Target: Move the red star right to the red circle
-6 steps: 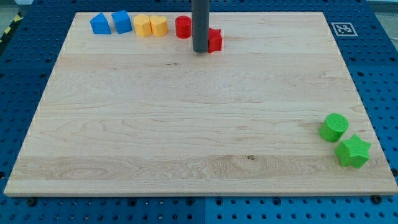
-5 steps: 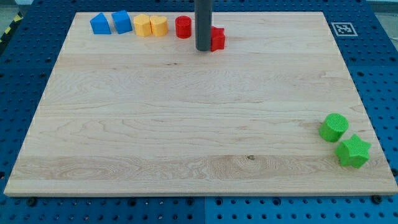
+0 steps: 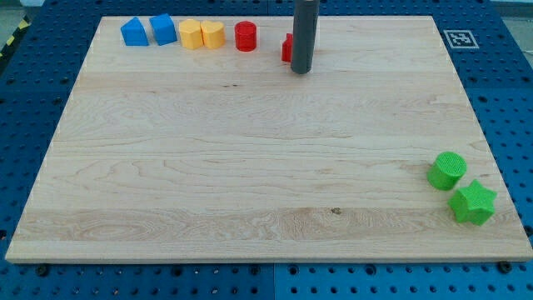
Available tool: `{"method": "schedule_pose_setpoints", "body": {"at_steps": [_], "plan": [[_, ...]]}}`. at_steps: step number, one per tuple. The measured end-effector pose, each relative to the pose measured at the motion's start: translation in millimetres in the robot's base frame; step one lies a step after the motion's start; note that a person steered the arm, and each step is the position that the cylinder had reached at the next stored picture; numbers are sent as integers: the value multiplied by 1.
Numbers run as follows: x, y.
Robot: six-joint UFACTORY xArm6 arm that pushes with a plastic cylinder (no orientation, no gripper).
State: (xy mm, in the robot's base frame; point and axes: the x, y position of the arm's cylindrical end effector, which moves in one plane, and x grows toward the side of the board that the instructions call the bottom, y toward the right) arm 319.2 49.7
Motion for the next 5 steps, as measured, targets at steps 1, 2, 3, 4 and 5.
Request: {"method": "schedule_pose_setpoints", "body": {"at_steps": [1,2,3,4,5], "plan": [[-15,0],[-24,0],[-27,0],[-29,-3],[-29,-9]]}}
